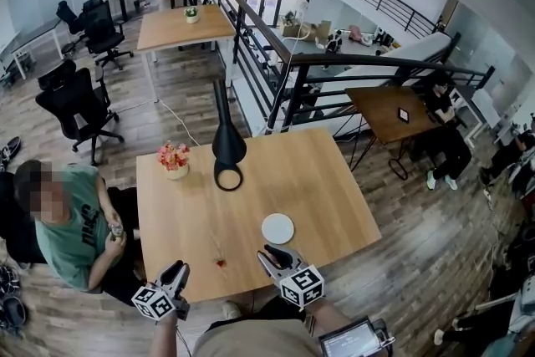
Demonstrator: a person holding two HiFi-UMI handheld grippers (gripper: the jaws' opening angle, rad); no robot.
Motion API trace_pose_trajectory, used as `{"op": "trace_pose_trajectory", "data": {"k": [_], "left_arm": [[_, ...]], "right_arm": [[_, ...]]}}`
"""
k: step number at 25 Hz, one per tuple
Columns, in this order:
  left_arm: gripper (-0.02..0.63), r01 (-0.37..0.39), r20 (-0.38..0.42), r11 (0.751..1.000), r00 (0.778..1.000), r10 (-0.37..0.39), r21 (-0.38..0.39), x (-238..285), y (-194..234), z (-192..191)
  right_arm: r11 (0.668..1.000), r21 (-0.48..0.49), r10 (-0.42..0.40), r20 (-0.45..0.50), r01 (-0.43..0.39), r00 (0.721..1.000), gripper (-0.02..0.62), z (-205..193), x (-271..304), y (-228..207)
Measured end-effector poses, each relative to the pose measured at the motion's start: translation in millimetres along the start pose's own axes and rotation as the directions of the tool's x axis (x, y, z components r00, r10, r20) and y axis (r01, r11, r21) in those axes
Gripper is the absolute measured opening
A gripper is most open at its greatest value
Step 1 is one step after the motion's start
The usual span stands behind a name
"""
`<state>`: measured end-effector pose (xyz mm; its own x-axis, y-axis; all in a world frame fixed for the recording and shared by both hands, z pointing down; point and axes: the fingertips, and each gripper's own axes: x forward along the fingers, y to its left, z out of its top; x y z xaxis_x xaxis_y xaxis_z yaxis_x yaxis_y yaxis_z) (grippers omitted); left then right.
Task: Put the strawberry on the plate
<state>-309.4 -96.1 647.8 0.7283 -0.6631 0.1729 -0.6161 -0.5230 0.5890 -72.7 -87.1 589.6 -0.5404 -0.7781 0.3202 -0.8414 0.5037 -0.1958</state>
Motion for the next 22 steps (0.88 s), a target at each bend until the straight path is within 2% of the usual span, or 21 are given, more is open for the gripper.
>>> {"op": "trace_pose_trajectory", "data": {"k": [4, 6, 9, 14, 18, 22], "left_arm": [[0.086, 0.0, 0.005, 1.0, 1.0, 0.0, 0.006, 1.7, 12.9, 3.6], [0.005, -0.011, 0.025, 1.0, 1.0, 0.011, -0.005, 3.9, 17.5, 9.9], [0.004, -0.026, 0.037, 0.999, 0.999, 0.027, -0.019, 11.4, 16.4, 15.9], [0.005, -0.063, 0.004, 0.998, 0.998, 0.063, 0.005, 17.9, 14.9, 11.7], [0.003, -0.117, 0.005, 0.993, 0.993, 0.118, -0.029, 5.2, 21.2, 1.6], [0.003, -0.137, -0.017, 0.989, 0.991, 0.136, -0.049, -1.3, 22.9, -12.2]], "right_arm": [[1.0, -0.011, 0.024, -0.028, -0.024, 0.999, 0.1, -9.8, 15.4, 0.6], [0.999, -0.033, 0.041, -0.054, -0.042, 0.998, 0.1, -16.0, 23.1, -0.2], [0.995, -0.07, 0.07, -0.095, -0.077, 0.993, 0.1, -28.0, 33.8, -2.7], [0.985, -0.105, 0.114, -0.187, -0.135, 0.976, 0.1, -63.9, 64.4, -1.6], [0.956, -0.18, 0.177, -0.267, -0.23, 0.947, 0.1, -92.8, 92.3, 9.7], [0.93, -0.226, 0.208, -0.325, -0.289, 0.923, 0.1, -118.9, 121.4, 12.4]]}}
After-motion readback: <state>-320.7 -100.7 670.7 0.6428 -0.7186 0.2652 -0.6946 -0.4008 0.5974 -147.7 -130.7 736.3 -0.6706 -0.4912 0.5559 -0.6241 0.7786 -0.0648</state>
